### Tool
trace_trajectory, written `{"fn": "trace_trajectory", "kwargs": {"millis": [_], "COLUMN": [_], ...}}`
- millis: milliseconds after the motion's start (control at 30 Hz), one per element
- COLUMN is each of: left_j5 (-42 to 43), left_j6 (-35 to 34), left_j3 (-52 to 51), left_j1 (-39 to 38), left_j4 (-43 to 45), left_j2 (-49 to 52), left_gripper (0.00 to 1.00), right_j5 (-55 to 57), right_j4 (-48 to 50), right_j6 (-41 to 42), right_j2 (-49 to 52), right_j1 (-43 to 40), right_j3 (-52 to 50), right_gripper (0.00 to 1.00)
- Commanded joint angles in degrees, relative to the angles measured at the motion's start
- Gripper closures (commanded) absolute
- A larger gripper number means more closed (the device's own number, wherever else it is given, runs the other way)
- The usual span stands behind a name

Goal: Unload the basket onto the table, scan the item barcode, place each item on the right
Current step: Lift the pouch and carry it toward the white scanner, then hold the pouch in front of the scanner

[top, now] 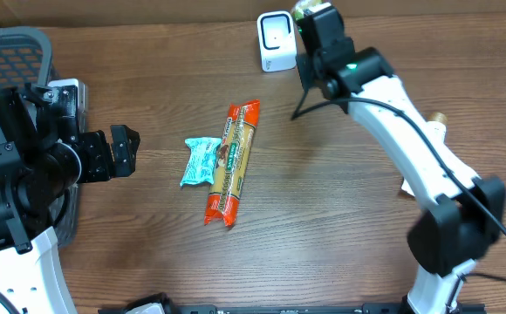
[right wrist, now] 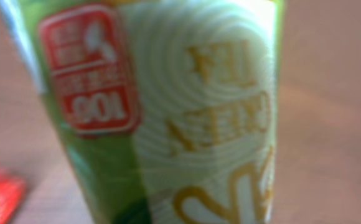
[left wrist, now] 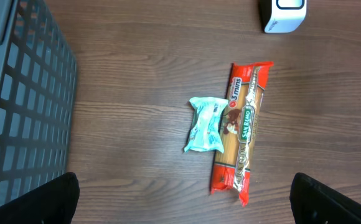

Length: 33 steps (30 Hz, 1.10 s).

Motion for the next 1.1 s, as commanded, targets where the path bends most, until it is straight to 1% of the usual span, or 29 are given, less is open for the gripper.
{"fn": "trace_trajectory", "kwargs": {"millis": [0, 67, 200, 367, 467, 567, 733, 800, 933, 1067], "left_j5": [0.7, 0.68, 0.7, 0.7, 0.7, 0.68, 0.7, 0.68, 0.7, 0.68], "left_j6": [1.07, 1.07, 1.07, 1.07, 1.07, 1.07, 1.07, 1.07, 1.07, 1.07], "left_j3": [-0.31, -0.31, -0.31, -0.31, -0.31, -0.31, -0.31, -0.31, -0.31, -0.31], "left_j1": [0.24, 0.24, 0.24, 0.24, 0.24, 0.24, 0.24, 0.24, 0.24, 0.24], "left_j4": [0.07, 0.07, 0.07, 0.07, 0.07, 0.07, 0.07, 0.07, 0.07, 0.07], "left_j2": [-0.17, -0.17, -0.17, -0.17, -0.17, -0.17, -0.17, -0.17, -0.17, -0.17], "left_gripper": [0.0, 0.0, 0.01, 0.0, 0.0, 0.0, 0.0, 0.0, 0.0, 0.01], "right_j5": [15.06, 15.65, 16.48, 17.84, 17.84, 17.84, 16.31, 14.64, 14.75, 14.73], "right_j4": [7.61, 14.43, 28.04, 48.57, 56.85, 60.08, 60.59, 61.2, 65.18, 65.88], "right_j6": [-17.31, -30.45, -42.38, -55.74, -62.82, -63.91, -63.45, -62.36, -62.14, -62.12], "right_j2": [4.22, 7.06, 10.97, 17.49, 21.81, 24.87, 27.96, 28.55, 29.7, 30.12], "right_j1": [-0.17, -0.17, -0.2, -0.22, -0.48, -0.76, -1.27, -1.62, -1.7, -1.7], "right_j3": [1.84, 1.84, 1.84, 1.84, 1.84, 1.84, 1.84, 1.86, 1.86, 1.86], "right_gripper": [0.96, 0.96, 0.96, 0.96, 0.96, 0.96, 0.96, 0.96, 0.96, 0.96]}}
